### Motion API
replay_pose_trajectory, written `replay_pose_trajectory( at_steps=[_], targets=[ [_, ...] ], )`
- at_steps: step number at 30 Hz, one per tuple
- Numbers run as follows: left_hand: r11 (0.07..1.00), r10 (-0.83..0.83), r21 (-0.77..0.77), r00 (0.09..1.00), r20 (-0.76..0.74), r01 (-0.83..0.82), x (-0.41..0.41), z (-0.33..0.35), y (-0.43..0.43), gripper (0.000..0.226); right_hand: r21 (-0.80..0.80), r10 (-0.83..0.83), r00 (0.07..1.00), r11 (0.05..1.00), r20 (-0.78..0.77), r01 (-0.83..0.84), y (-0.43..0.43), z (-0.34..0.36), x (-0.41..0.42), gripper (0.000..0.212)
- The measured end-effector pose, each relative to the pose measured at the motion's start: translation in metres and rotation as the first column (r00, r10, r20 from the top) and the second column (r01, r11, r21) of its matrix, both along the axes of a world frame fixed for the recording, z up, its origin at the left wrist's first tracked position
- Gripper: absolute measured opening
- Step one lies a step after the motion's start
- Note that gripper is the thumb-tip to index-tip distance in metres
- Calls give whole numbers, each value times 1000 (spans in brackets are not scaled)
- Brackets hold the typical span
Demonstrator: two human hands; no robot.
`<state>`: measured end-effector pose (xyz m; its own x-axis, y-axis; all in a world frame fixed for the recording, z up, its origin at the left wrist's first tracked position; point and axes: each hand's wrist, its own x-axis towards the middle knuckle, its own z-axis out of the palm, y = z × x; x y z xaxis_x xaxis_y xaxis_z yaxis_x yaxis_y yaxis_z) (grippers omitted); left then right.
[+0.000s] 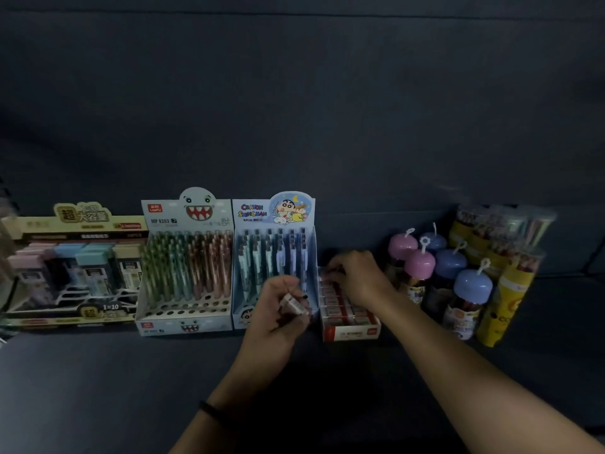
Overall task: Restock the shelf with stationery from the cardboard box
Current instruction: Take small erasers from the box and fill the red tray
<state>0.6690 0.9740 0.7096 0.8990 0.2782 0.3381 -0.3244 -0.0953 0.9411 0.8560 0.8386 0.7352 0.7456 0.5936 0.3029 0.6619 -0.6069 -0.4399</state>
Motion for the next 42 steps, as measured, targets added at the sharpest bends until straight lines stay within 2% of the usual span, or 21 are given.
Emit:
replay_pose_trajectory(
  at_steps=[5,9,11,13,16,18,20,22,24,27,30,31,32,33,34,35,37,39,42],
  targets=[
    [990,67,-124,997,-39,-71,3,-2,-2,47,-31,-42,996,999,84,45,2,-9,5,18],
    [947,115,-296,992,-43,-123,5,-1,-3,28,-101,-43,998,994,54,48,2,-2,2,21],
    [942,130,-305,990,-57,-141,4,-1,-1,23,-100,-55,998,993,9,55,-3,5,-2,28],
    [954,156,-247,985,-71,-169,5,-2,0,24,57,-82,995,995,-54,85,-11,12,-13,29],
    [917,121,-374,991,-62,-136,8,-4,-2,32,353,-37,992,933,-119,77,-25,17,-47,19],
    [903,126,-407,990,-64,-141,8,-4,-4,37,463,49,989,886,-139,21,-34,15,-72,19],
    [891,128,-429,989,-69,-145,8,-3,-5,34,497,117,987,866,-109,-48,-39,9,-87,28],
    [887,130,-435,988,-80,-152,9,-3,-5,29,476,151,988,870,-18,-124,-38,-1,-94,39],
    [891,126,-427,988,-87,-152,9,-2,-5,24,472,160,982,861,98,-187,-33,-9,-95,41],
    [924,100,-363,993,-69,-118,6,0,-9,22,524,162,970,819,181,-235,-32,-15,-93,32],
    [951,90,-293,994,-53,-102,5,5,-13,23,487,186,958,830,219,-272,-37,-14,-89,23],
    [974,122,-190,992,-33,-126,5,4,-13,25,451,180,957,851,227,-267,-39,-11,-86,21],
    [982,187,-12,982,8,-186,6,2,-12,26,412,149,962,880,230,-235,-42,-8,-81,18],
    [942,253,210,965,68,-261,7,-2,-10,27,371,95,968,911,232,-178,-45,-4,-74,15],
    [861,284,397,949,140,-317,8,-6,-8,25,326,29,972,939,234,-106,-47,1,-66,13],
    [785,277,517,940,200,-341,9,-9,-7,23,281,-31,973,959,227,-35,-49,5,-56,9],
    [715,207,628,951,229,-307,10,-12,-9,17,167,-96,983,984,154,70,-50,14,-36,4],
    [702,139,672,971,194,-235,13,-15,-12,14,24,-138,987,990,81,137,-46,18,-20,8],
    [674,91,723,988,125,-153,18,-21,-10,11,-118,-165,984,978,61,172,-35,21,-4,10]
  ],
)
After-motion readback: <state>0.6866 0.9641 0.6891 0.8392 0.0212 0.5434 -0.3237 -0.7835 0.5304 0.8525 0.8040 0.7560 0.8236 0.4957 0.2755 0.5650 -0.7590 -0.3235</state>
